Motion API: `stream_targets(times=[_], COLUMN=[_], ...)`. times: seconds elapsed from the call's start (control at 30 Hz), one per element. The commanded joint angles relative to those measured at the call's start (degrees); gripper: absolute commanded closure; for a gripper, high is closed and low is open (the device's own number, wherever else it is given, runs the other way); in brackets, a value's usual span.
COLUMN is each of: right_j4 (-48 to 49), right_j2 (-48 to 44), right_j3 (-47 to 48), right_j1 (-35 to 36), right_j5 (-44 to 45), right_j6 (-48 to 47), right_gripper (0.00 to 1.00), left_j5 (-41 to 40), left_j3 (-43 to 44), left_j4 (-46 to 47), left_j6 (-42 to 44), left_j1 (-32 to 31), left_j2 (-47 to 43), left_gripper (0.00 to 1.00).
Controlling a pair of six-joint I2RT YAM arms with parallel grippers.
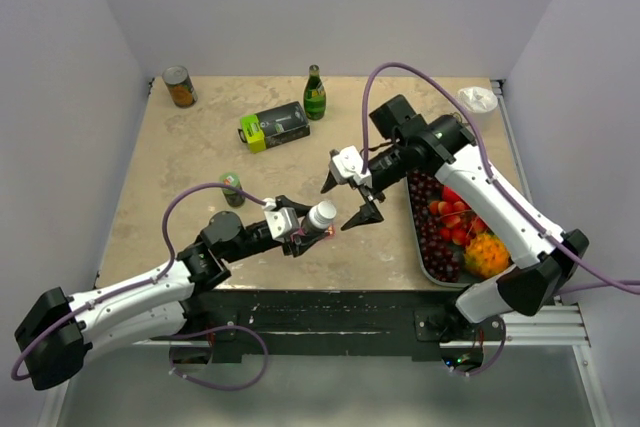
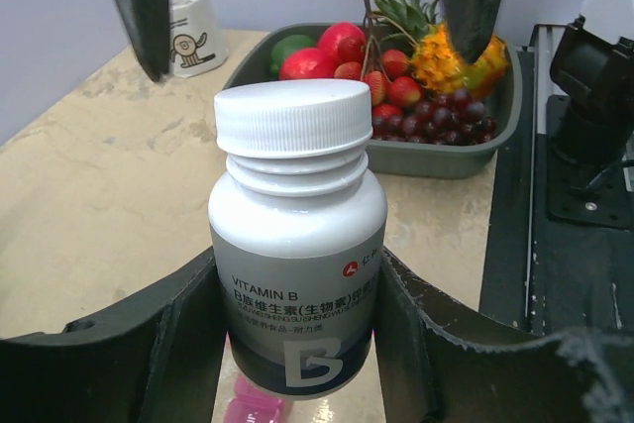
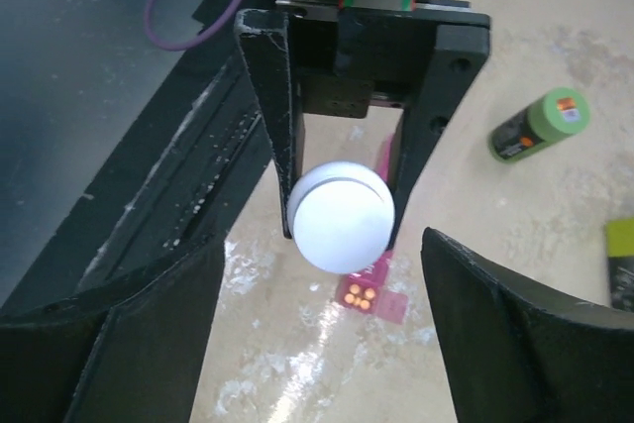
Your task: Sort the pills into containers
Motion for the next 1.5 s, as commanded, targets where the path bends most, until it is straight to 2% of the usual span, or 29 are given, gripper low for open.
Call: stream_targets(times=[0.0,0.07,0.17,0.3,0.4,0.5,0.63,0.7,0.87,1.03,1.13,1.17,1.27,1.33,1.37,1.47], right_j4=[-3.49,-0.85,1.18,2.94,4.69,6.8,10.48,11.9,18.92,24.63,29.28,30.87,35.89,37.3,37.48,35.9], right_j2=[1.42,0.98,0.89,0.89,0.72,0.37,-0.6,-0.78,-1.39,-1.04,-0.16,0.1,1.33,2.9,3.35,5.29], right_j3=[1.5,0.36,-0.44,-0.79,-1.58,-2.46,-2.55,-2.81,-6.67,-10.1,-11.95,-13.78,-16.51,-16.7,-16.44,-13.99], right_j1=[2.05,2.49,3.2,3.81,4.6,5.13,5.92,6.44,6.98,7.06,6.98,6.54,6.19,5.92,5.4,4.95], right_j5=[-0.81,0.33,0.95,1.39,3.4,5.17,10.6,12.72,16.94,18.53,20.02,20.03,21.42,22.75,22.4,17.84], right_j6=[-2.51,0.65,2.86,4.97,6.99,10.23,14.89,18.5,28.49,36.95,45.9,52.02,62.58,66.39,69.89,71.33], right_gripper=[0.21,0.3,0.36,0.51,0.55,0.64,0.71,0.75,0.77,0.8,0.82,0.82,0.86,0.87,0.84,0.7], left_j5=[3.59,3.85,4.29,4.3,3.77,2.63,-0.54,-1.06,-3.34,-9.41,-11.7,-12.31,-14.51,-17.58,-18.2,-19.44], left_j3=[2.72,2.72,2.89,3.16,3.16,3.33,8.15,8.69,8.61,7.46,6.85,6.33,4.48,4.3,4.04,4.03], left_j4=[0.54,0.81,0.98,1.33,1.69,1.69,-6.46,-6.93,-4.2,1.06,3.69,5.19,10.29,11.52,11.7,9.96], left_j6=[-2.14,-2.23,-2.4,-2.66,-3.1,-3.63,-3.55,-3.81,-4.51,-8.03,-6.97,-7.06,-6.97,-6.18,-5.75,-2.58], left_j1=[0.33,0.33,0.33,0.42,0.33,0.51,0.51,0.6,0.6,0.6,0.6,0.6,0.6,0.59,0.6,0.6], left_j2=[-1.48,-1.22,-0.78,-0.34,-0.34,-0.78,1.23,1.5,0.63,0.1,0.27,0.27,0.36,0.97,1.24,2.73], left_gripper=[1.0,1.0,1.0,1.0,1.0,1.0,1.0,1.0,1.0,1.0,1.0,1.0,1.0,1.0,1.0,1.0])
